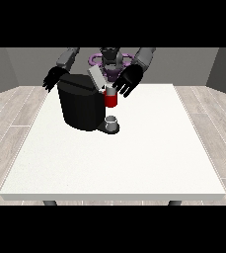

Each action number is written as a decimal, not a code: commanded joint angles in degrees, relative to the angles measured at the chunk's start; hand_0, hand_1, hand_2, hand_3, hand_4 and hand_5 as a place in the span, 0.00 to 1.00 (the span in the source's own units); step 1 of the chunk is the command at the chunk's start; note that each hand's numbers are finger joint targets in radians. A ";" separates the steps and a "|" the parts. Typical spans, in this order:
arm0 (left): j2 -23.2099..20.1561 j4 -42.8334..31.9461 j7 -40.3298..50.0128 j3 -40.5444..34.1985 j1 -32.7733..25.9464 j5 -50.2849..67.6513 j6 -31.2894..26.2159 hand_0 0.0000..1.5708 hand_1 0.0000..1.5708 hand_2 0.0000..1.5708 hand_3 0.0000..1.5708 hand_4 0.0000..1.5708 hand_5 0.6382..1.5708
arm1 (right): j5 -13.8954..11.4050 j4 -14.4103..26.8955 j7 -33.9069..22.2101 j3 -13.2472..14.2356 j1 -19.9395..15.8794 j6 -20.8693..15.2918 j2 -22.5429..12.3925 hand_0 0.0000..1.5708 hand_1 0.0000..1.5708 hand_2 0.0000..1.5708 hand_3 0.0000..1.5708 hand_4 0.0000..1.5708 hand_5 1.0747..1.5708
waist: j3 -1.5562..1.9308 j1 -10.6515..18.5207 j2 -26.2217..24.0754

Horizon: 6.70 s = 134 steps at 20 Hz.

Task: Insert the coffee pod into the coffee machine and close the lid

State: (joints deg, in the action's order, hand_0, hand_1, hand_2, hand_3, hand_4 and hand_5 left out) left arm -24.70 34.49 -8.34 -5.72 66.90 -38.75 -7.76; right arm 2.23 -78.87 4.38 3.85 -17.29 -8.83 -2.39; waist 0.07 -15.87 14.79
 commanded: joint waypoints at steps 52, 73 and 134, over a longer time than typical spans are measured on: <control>19.87 6.29 -7.63 -14.08 -33.09 22.76 -6.68 0.00 0.00 0.00 0.00 0.00 1.00 | 4.50 -6.04 -5.46 0.90 8.17 10.06 -7.88 0.00 0.00 0.00 0.00 0.00 1.00 | -0.07 18.45 -28.36; 24.65 30.93 -0.08 -3.43 -46.88 35.75 -7.76 0.00 0.00 0.00 0.00 0.00 1.00 | 1.72 7.14 -5.90 3.51 -7.20 11.32 -9.77 0.00 0.00 0.00 0.00 0.00 1.00 | -0.05 27.76 -19.75; 18.45 41.68 -1.12 -4.25 -54.00 40.84 -1.62 0.00 0.00 0.00 0.00 0.12 1.00 | -7.89 18.05 4.39 -6.12 -23.67 15.29 2.15 0.00 0.00 0.00 0.00 0.16 1.00 | -0.07 19.81 -14.57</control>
State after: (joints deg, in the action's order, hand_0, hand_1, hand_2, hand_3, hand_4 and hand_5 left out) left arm -5.80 77.10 -7.78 -8.82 12.78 1.52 -9.69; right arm -6.80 -58.43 6.28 -0.81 -43.47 3.89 -2.12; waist 0.00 6.06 1.35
